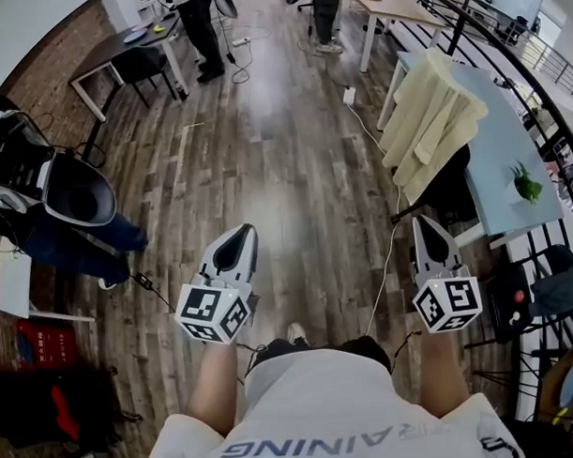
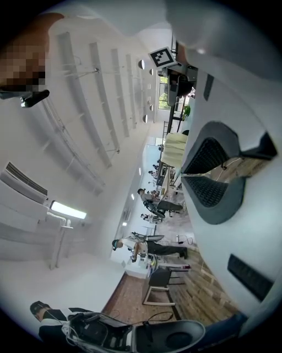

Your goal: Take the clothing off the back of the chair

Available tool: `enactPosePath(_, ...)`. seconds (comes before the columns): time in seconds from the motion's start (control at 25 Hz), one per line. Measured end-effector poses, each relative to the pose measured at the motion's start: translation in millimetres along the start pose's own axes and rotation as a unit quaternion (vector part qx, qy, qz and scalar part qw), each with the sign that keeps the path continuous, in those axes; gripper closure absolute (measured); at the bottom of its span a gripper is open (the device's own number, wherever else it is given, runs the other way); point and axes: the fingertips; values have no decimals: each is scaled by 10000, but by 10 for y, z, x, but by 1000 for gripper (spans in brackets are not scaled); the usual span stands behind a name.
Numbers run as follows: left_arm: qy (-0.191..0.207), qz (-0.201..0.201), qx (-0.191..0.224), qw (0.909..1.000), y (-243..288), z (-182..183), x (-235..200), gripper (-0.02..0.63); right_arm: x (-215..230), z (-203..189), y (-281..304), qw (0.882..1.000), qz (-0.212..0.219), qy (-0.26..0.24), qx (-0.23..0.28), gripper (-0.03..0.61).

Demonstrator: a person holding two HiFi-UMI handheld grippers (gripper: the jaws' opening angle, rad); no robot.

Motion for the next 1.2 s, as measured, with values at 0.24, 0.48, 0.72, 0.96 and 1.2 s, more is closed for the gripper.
enactPosePath(0.24, -111, -64, -52, 9999, 174, -38, -357, 571, -101, -123, 391, 9999, -4, -57, -148, 555)
enactPosePath(0.48, -154, 10, -85, 9998, 473, -124, -666, 569, -87, -254, 930, 9997, 180, -54, -173, 555)
enactPosePath(0.72, -120, 302, -70, 9994, 811, -132, -1059, 570, -58, -410, 1578, 9988, 462, 87, -111, 555)
enactPosePath(0.96, 8, 230, -95, 9997, 1565, -29, -1196, 569, 387, -383, 2211, 9991, 392, 143, -26, 555)
enactPosePath(1.2, 154, -181, -280, 9993, 2689, -204, -1071, 570, 1428, -572, 2560, 9989, -319, 343, 12, 555)
Point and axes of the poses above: the fingertips, and each gripper's own axes: y forward along the fingers, x to its right, z out of its top, and after that the axes turned 12 degrees about x, right-handed
